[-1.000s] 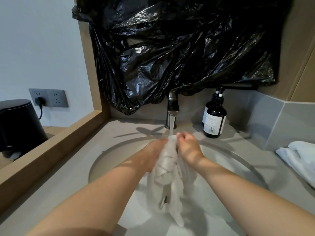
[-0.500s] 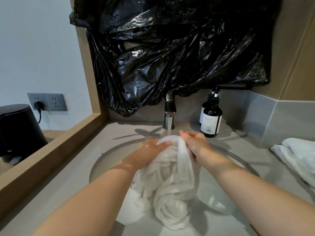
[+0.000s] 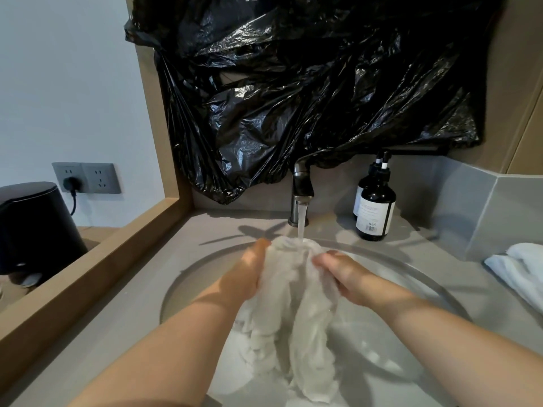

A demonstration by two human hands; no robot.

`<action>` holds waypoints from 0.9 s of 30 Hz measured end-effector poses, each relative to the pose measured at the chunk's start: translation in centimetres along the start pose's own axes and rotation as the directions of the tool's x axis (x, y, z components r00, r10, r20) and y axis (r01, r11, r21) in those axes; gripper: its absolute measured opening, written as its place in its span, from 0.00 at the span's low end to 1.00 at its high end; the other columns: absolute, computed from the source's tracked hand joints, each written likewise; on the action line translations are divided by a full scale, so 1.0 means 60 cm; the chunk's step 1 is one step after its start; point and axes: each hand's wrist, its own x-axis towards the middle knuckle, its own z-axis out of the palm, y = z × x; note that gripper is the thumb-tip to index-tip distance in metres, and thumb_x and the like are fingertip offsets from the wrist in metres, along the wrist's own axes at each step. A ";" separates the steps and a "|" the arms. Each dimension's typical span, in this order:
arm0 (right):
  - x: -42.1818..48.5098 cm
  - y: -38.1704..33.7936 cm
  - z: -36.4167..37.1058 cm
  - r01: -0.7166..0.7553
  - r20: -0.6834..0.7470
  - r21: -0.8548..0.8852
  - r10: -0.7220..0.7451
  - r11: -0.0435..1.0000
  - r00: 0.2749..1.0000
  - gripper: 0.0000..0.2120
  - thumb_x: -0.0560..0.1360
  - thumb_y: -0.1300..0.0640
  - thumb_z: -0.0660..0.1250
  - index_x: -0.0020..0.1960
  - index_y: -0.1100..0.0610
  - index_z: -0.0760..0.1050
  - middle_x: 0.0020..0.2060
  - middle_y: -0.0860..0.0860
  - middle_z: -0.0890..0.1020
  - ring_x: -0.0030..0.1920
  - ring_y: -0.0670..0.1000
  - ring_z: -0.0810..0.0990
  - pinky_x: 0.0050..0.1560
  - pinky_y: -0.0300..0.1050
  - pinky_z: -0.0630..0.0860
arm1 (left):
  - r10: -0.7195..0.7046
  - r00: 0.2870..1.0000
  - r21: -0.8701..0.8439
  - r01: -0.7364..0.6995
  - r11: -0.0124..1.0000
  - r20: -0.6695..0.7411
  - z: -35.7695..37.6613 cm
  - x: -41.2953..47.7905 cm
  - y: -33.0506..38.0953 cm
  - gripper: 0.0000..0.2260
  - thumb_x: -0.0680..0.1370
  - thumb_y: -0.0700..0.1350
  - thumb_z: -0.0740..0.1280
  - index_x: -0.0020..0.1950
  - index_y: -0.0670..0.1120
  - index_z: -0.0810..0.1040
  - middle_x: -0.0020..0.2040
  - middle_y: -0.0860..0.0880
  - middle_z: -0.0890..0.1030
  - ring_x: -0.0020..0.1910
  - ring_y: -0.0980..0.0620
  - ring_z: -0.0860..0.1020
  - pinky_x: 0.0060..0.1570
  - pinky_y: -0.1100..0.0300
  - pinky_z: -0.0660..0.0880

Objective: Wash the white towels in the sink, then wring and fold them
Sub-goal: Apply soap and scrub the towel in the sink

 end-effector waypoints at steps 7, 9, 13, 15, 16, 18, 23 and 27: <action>-0.045 -0.019 0.059 0.250 -0.201 -0.419 -0.358 0.873 0.912 0.21 0.82 0.44 0.50 0.61 0.55 0.76 0.58 0.56 0.80 0.61 0.57 0.76 0.58 0.46 0.69 | -0.071 0.997 0.004 0.071 0.997 0.004 0.053 0.004 -0.011 0.17 0.81 0.57 0.60 0.48 0.45 0.78 0.41 0.46 0.78 0.41 0.49 0.77 0.45 0.58 0.74; -0.030 -0.018 0.038 0.131 -0.242 -0.423 -0.252 0.896 0.937 0.24 0.82 0.43 0.49 0.56 0.56 0.78 0.57 0.57 0.81 0.58 0.58 0.77 0.57 0.47 0.69 | -0.078 0.995 -0.005 0.078 0.997 0.054 0.056 0.001 -0.006 0.12 0.76 0.54 0.68 0.45 0.45 0.77 0.41 0.46 0.77 0.39 0.50 0.76 0.42 0.60 0.74; -0.013 -0.018 0.008 0.067 -0.388 -0.307 -0.189 0.949 0.902 0.16 0.81 0.48 0.54 0.49 0.59 0.73 0.48 0.58 0.79 0.51 0.59 0.76 0.50 0.46 0.69 | -0.139 0.989 -0.011 0.139 0.990 0.049 0.077 0.001 -0.011 0.10 0.81 0.52 0.61 0.48 0.47 0.76 0.38 0.50 0.77 0.37 0.52 0.76 0.37 0.62 0.74; -0.030 -0.017 0.030 0.197 -0.331 -0.342 -0.314 0.919 0.890 0.12 0.81 0.51 0.55 0.43 0.56 0.69 0.37 0.53 0.76 0.44 0.57 0.75 0.43 0.46 0.67 | -0.066 0.996 0.040 0.068 0.997 -0.053 0.077 -0.003 -0.011 0.17 0.83 0.55 0.58 0.56 0.45 0.78 0.38 0.49 0.81 0.40 0.51 0.80 0.42 0.61 0.75; -0.045 -0.017 0.047 0.264 -0.274 -0.363 -0.373 0.894 0.886 0.12 0.81 0.50 0.56 0.43 0.55 0.70 0.36 0.51 0.76 0.42 0.55 0.75 0.41 0.46 0.67 | -0.028 0.999 0.065 0.030 0.997 -0.031 0.066 -0.004 -0.014 0.18 0.84 0.53 0.56 0.57 0.41 0.78 0.35 0.50 0.80 0.37 0.53 0.79 0.40 0.63 0.74; -0.069 -0.015 0.073 0.369 -0.196 -0.376 -0.462 0.850 0.865 0.12 0.80 0.48 0.56 0.42 0.53 0.70 0.33 0.48 0.76 0.39 0.52 0.75 0.38 0.46 0.68 | -0.007 1.000 0.170 0.005 0.985 0.011 0.053 -0.001 -0.018 0.15 0.85 0.44 0.55 0.45 0.39 0.74 0.30 0.48 0.73 0.30 0.53 0.73 0.35 0.63 0.70; -0.021 -0.022 0.036 0.255 -0.282 -0.427 -0.396 0.868 0.874 0.18 0.81 0.47 0.56 0.37 0.55 0.69 0.34 0.51 0.75 0.39 0.55 0.73 0.41 0.45 0.66 | -0.013 0.998 0.062 0.009 0.998 0.064 0.065 0.002 -0.011 0.13 0.83 0.48 0.60 0.43 0.44 0.77 0.35 0.48 0.81 0.34 0.56 0.80 0.38 0.66 0.77; 0.003 -0.016 -0.003 0.119 -0.402 -0.174 -0.181 0.977 0.897 0.21 0.81 0.48 0.60 0.34 0.59 0.68 0.30 0.54 0.72 0.31 0.54 0.70 0.38 0.43 0.65 | 0.035 0.999 0.080 -0.032 0.996 -0.032 0.067 0.000 -0.007 0.11 0.81 0.48 0.64 0.51 0.41 0.80 0.38 0.48 0.81 0.39 0.50 0.79 0.42 0.60 0.77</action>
